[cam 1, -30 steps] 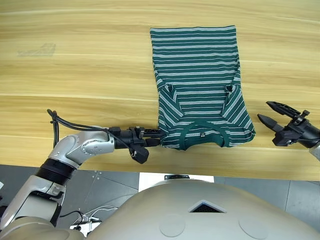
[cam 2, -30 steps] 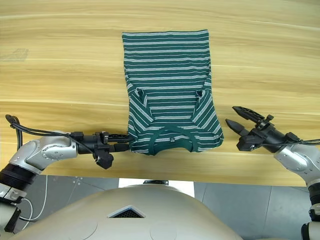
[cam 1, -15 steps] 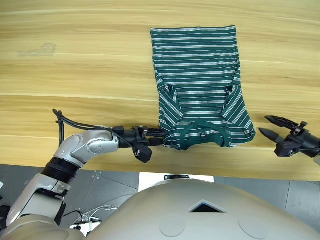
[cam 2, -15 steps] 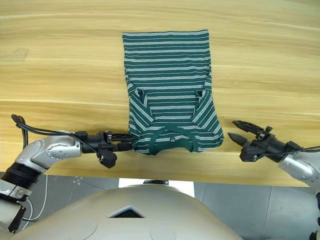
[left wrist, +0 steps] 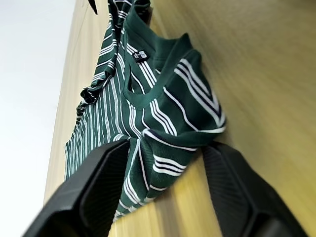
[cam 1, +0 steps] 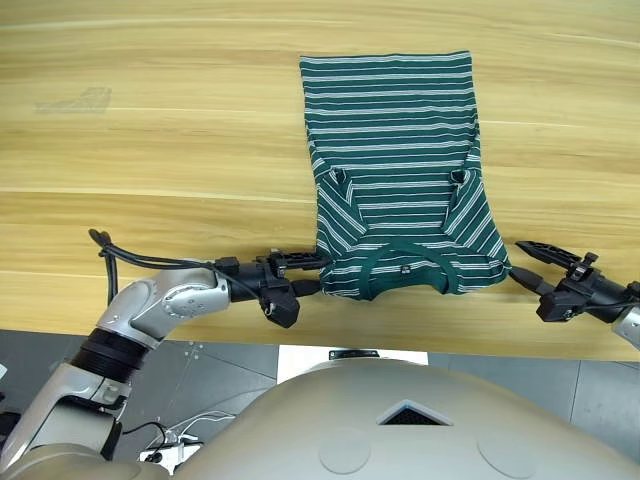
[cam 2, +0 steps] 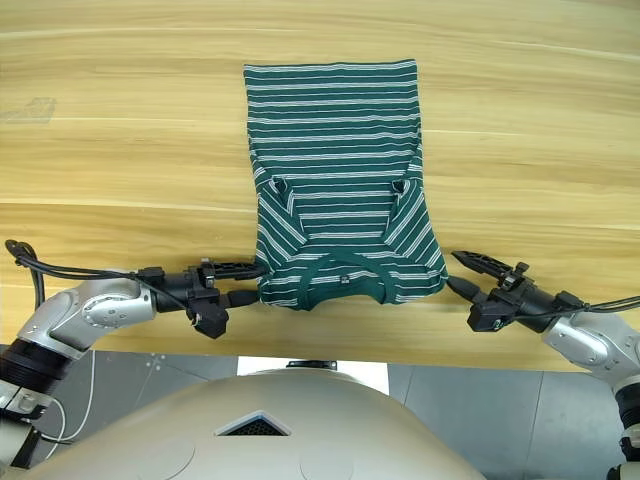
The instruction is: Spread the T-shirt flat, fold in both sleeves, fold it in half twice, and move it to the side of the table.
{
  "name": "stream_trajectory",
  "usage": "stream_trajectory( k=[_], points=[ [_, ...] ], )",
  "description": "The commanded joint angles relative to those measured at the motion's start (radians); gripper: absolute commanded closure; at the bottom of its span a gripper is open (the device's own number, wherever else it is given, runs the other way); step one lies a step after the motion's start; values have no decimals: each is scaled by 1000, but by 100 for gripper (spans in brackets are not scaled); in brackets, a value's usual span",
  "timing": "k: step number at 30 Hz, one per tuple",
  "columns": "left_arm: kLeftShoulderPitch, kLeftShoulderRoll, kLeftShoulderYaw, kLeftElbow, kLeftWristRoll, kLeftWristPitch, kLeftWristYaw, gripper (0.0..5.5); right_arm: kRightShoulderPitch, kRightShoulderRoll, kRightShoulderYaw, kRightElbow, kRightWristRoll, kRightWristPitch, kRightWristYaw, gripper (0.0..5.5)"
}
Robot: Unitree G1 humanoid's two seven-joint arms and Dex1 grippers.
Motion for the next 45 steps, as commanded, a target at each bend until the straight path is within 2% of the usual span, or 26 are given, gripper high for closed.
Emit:
stream_trajectory(
  k=[1,3,12,18,24,33,37,45],
  points=[
    [29,53,-34,27,49,1,-74,223,-11,9,16,2,-26,1,13,286],
    [9,24,-56,41,59,2,-75,202,-42,25,44,-9,-29,-10,32,286],
    [-79,-56,-132,148,90,-16,-69,202,-107,55,97,-4,-30,-29,58,286],
    [-123,-67,-155,195,87,-45,-76,202,-103,61,100,-9,-39,-25,53,286],
    [-151,-74,-168,252,89,-80,-63,198,-94,61,89,-21,-44,-36,36,384],
    [-178,-89,-179,336,121,-118,-30,351,-103,90,90,-34,-57,-27,29,543],
    [-185,-106,-179,373,128,-107,-9,418,-100,101,88,-41,-58,-26,22,550],
    [-188,-103,-175,404,134,-112,26,490,-111,114,92,-33,-68,-18,16,550]
  ],
)
